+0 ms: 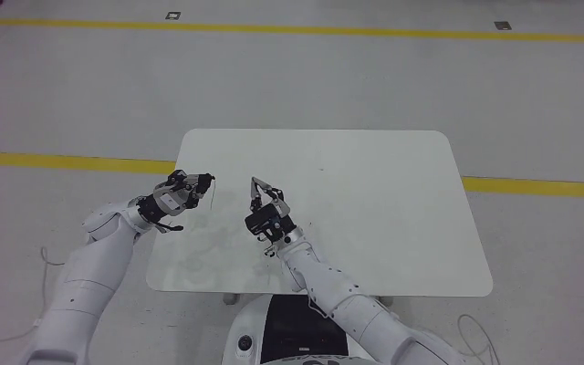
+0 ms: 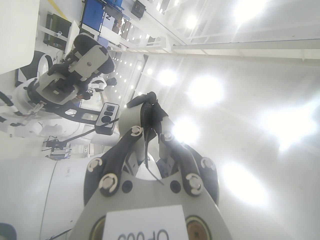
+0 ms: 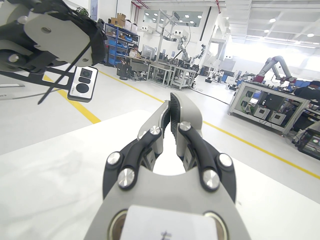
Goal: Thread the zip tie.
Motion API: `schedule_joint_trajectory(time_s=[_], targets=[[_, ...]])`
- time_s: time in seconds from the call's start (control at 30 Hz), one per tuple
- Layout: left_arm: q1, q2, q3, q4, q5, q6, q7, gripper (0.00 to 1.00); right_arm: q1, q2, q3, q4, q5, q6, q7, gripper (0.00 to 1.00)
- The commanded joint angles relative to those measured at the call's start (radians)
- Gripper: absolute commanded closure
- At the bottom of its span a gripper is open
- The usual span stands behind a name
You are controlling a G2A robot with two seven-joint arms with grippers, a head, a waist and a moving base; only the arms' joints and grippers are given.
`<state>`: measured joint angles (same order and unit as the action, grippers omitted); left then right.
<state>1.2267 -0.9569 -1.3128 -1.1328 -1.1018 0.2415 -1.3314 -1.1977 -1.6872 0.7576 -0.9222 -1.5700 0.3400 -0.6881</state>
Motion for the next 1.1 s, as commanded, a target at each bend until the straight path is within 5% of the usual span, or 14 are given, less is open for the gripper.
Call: schedule_joint_trajectory(time_s=[0.0, 0.37, 0.8, 1.07], targets=[[0.000, 0.000, 0.000, 0.000, 0.000, 0.000, 0.000, 1.00, 0.000, 0.000, 0.001, -0.001, 0.000, 0.000, 0.000, 0.00], [0.000, 0.000, 0.000, 0.000, 0.000, 0.000, 0.000, 1.00, -0.004, 0.002, 0.006, -0.008, 0.006, -0.007, 0.010, 0.00], [0.066, 0.021, -0.039, -0.124, 0.114, -0.062, 0.061, 1.00, -0.087, 0.065, 0.160, -0.163, 0.119, -0.351, 0.064, 0.00], [0.075, 0.021, -0.043, -0.140, 0.108, -0.065, 0.072, 1.00, -0.092, 0.068, 0.166, -0.172, 0.119, -0.361, 0.064, 0.00]])
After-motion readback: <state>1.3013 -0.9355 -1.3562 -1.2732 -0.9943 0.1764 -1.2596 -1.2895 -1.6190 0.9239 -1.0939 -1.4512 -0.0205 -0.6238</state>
